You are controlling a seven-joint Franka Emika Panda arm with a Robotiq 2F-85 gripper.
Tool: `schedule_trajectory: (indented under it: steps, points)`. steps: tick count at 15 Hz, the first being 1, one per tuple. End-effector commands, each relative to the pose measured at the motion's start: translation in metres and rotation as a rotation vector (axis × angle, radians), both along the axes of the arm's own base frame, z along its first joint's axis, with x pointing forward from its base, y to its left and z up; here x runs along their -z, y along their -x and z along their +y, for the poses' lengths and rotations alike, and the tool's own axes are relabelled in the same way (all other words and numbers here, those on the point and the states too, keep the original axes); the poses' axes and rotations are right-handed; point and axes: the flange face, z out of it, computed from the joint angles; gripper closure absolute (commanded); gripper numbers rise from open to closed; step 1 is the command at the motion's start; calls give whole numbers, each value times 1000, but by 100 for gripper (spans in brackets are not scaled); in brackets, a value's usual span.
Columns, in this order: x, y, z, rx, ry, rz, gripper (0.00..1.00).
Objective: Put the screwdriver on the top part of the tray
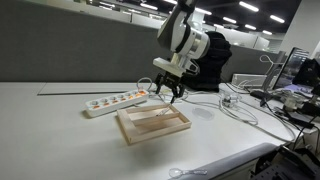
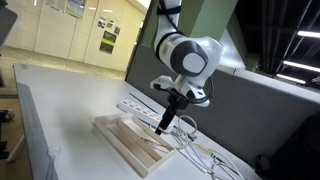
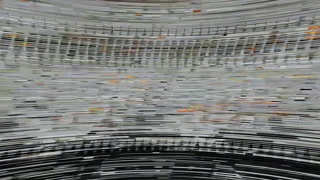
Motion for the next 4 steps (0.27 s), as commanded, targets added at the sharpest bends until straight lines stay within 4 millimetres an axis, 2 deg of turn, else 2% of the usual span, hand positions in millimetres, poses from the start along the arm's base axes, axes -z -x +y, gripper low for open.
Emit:
schedule_trajectory:
  steps: [1, 4]
  points:
    - [-32, 17, -14, -45, -22, 4, 0]
    - [-42, 27, -25, -96, -51, 21, 0]
